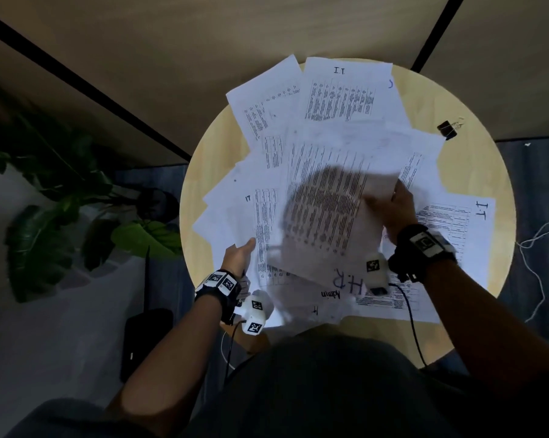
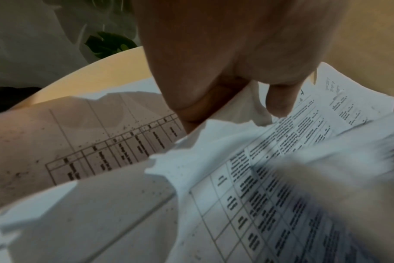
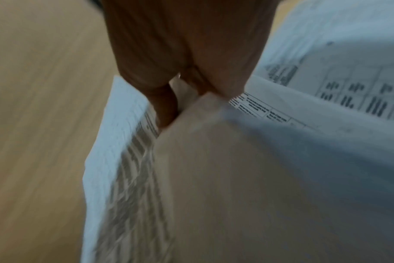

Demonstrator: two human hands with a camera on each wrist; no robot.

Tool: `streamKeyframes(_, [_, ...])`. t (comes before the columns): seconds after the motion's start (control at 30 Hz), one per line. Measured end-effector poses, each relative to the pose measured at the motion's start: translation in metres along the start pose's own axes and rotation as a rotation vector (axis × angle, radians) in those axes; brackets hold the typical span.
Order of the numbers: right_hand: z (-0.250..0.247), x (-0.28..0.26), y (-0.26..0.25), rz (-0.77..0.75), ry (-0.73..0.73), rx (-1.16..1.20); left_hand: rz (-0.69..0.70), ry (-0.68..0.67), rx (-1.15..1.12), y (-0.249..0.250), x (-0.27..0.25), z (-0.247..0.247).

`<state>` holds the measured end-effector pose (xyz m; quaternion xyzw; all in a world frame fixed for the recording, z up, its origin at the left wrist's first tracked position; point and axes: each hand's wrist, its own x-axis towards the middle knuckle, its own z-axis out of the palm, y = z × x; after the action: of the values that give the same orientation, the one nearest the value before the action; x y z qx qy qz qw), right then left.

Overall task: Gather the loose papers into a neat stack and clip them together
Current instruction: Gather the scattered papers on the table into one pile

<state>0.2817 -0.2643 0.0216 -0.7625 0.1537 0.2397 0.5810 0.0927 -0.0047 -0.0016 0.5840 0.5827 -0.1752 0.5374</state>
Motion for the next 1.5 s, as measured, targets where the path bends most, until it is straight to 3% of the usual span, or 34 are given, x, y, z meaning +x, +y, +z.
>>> streamKeyframes(0.1, [-0.006, 0.002, -0.007, 0.04, 0.006, 0.046, 0.011, 0.014, 0.043, 0.003, -0.001, -0.001])
streamKeyframes(0.23, [-0.011, 0.007, 0.004, -0.061, 0.065, -0.181, -0.035, 0.001, 0.014, -0.003, 0.004, -0.002])
streamKeyframes(0.4, [0.005, -0.013, -0.003, -0.133, -0.02, -0.336, -0.025, -0.034, 0.008, -0.004, 0.006, -0.001])
streamKeyframes(0.57, [0.028, -0.03, 0.007, -0.086, -0.267, -0.386, -0.013, -0.054, 0.026, -0.001, -0.004, 0.001])
streamKeyframes(0.63, [0.034, -0.036, 0.012, 0.033, -0.359, -0.355, 0.03, -0.089, 0.031, -0.001, -0.006, 0.002])
streamKeyframes(0.77, [0.036, -0.047, 0.027, 0.343, -0.656, -0.067, 0.024, -0.044, 0.105, -0.009, 0.005, 0.003])
streamKeyframes(0.83, [0.041, -0.056, 0.032, 0.332, -0.754, -0.209, 0.015, -0.051, 0.151, -0.026, 0.023, 0.006])
streamKeyframes(0.93, [0.054, -0.069, 0.04, 0.151, -0.696, -0.62, -0.003, -0.042, 0.215, -0.026, 0.017, 0.007])
streamKeyframes(0.97, [0.056, -0.074, 0.039, 0.12, -0.683, -0.636, 0.001, -0.04, 0.196, -0.015, 0.002, 0.006])
streamKeyframes(1.07, [0.056, -0.09, 0.027, 0.196, -0.729, -0.316, 0.012, -0.058, 0.002, 0.0, -0.019, 0.005])
streamKeyframes(1.17, [0.051, -0.099, 0.009, 0.27, -0.729, 0.006, -0.077, -0.086, -0.267, -0.012, -0.007, 0.0])
streamKeyframes(1.27, [0.042, -0.097, 0.0, 0.315, -0.689, 0.187, -0.073, -0.169, -0.348, -0.048, 0.047, -0.008])
streamKeyframes(1.33, [0.035, -0.091, 0.001, 0.333, -0.62, 0.228, -0.052, -0.2, -0.32, -0.04, 0.034, -0.011])
streamKeyframes(1.4, [0.028, -0.081, 0.008, 0.297, -0.562, 0.145, -0.04, -0.212, -0.326, -0.014, 0.0, -0.008])
streamKeyframes(1.5, [0.024, -0.066, 0.025, 0.116, -0.41, -0.354, -0.078, -0.194, -0.351, 0.007, -0.027, -0.003])
